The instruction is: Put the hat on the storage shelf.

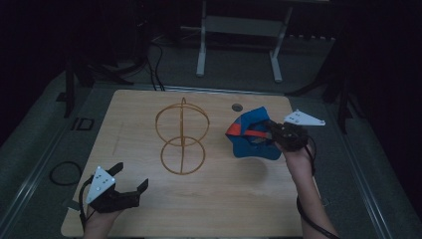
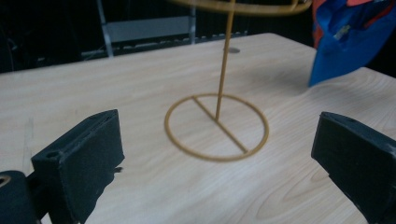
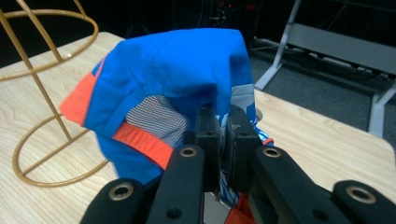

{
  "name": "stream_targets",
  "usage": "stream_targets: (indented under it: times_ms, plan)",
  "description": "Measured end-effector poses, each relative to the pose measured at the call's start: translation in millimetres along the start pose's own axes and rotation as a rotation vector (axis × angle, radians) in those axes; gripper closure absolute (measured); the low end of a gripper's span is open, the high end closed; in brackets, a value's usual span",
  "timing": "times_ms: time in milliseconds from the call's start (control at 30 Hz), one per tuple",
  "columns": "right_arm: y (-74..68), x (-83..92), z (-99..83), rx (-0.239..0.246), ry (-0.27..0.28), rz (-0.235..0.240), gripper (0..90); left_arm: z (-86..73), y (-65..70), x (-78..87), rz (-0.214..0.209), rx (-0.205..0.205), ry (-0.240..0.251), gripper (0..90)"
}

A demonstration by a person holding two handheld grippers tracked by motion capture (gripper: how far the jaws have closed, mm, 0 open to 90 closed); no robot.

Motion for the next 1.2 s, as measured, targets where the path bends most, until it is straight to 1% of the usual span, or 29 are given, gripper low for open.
stream_targets:
  times_ms: [100, 167, 267, 300, 333, 367, 433, 467, 533, 633, 700, 767, 833, 867, 933, 1000, 1067, 1133, 1200]
  plan:
    - [-0.2, 4.2, 3.0, 0.002, 0.005, -0.007, 86.0, 18.7, 1.1, 1.2, -0.014, -0.006, 0.019, 2.5]
    - [-0.8, 7.9, 5.2, 0.009, 0.009, -0.013, 86.0, 32.2, 2.5, 1.0, -0.021, -0.021, 0.022, 2.5]
    - [-1.8, 12.4, 7.7, 0.009, 0.015, -0.007, 86.0, 54.4, 7.3, -1.6, -0.05, -0.046, 0.028, 2.5]
    - [-1.8, 12.4, 7.7, 0.009, 0.015, -0.007, 86.0, 54.4, 7.3, -1.6, -0.05, -0.046, 0.028, 2.5]
    - [-2.2, 13.9, 8.5, 0.005, 0.019, -0.003, 86.0, 70.1, 11.7, -4.3, -0.079, -0.055, 0.042, 2.5]
    - [-4.1, 16.9, 9.6, 0.002, 0.024, 0.003, 86.0, 79.4, 14.4, -6.9, -0.091, -0.064, 0.047, 2.5]
    - [-7.2, 20.5, 10.7, -0.01, 0.03, 0.022, 86.0, 93.0, 18.9, -11.6, -0.11, -0.084, 0.05, 2.5]
    - [-9.2, 22.1, 11.2, -0.007, 0.032, 0.029, 86.0, 99.5, 21.8, -14.3, -0.117, -0.097, 0.053, 2.5]
    - [-12.8, 25.1, 12.1, 0.008, 0.036, 0.028, 86.0, 111.7, 27.8, -19.6, -0.136, -0.117, 0.059, 2.5]
    - [-18.5, 29.1, 12.7, 0.01, 0.041, 0.041, 86.0, 127.9, 37.4, -28.1, -0.166, -0.143, 0.06, 2.5]
    - [-22.0, 32.1, 13.4, 0.012, 0.045, 0.049, 86.0, 137.1, 45.4, -33.8, -0.202, -0.147, 0.057, 2.5]
    - [-24.7, 35.2, 13.8, 0.02, 0.047, 0.047, 86.0, 145.0, 54.0, -40.6, -0.235, -0.153, 0.056, 2.5]
    - [-26.7, 37.0, 13.5, 0.02, 0.047, 0.057, 86.0, 152.3, 62.2, -48.3, -0.241, -0.162, 0.063, 2.5]
    - [-27.6, 37.8, 13.0, 0.022, 0.045, 0.055, 86.0, 156.0, 66.6, -52.0, -0.251, -0.169, 0.067, 2.5]
    - [-29.4, 39.8, 11.8, 0.019, 0.046, 0.066, 85.9, 162.6, 75.4, -60.2, -0.257, -0.197, 0.066, 2.5]
    - [-31.3, 41.8, 10.4, 0.025, 0.05, 0.064, 86.0, 167.4, 82.8, -68.0, -0.27, -0.214, 0.057, 2.5]
    - [-33.8, 43.7, 8.4, 0.03, 0.05, 0.073, 85.9, 173.1, 92.1, -77.6, -0.295, -0.224, 0.053, 2.5]
    - [-35.6, 44.1, 6.6, 0.039, 0.048, 0.066, 85.9, 176.8, 98.6, -85.2, -0.306, -0.232, 0.047, 2.6]
    - [-37.1, 44.1, 4.9, 0.04, 0.043, 0.075, 86.0, 181.4, 107.0, -94.4, -0.329, -0.234, 0.042, 2.6]
Point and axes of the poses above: each handheld gripper's, and its own axes: x roughly backward along the jaws, z roughly out of its top, y roughly to its right, the point moved 5 cm from there along -x, roughly forward along the jaws, and after that the axes turned 7 degrees about -x, right-handed, at the moved point
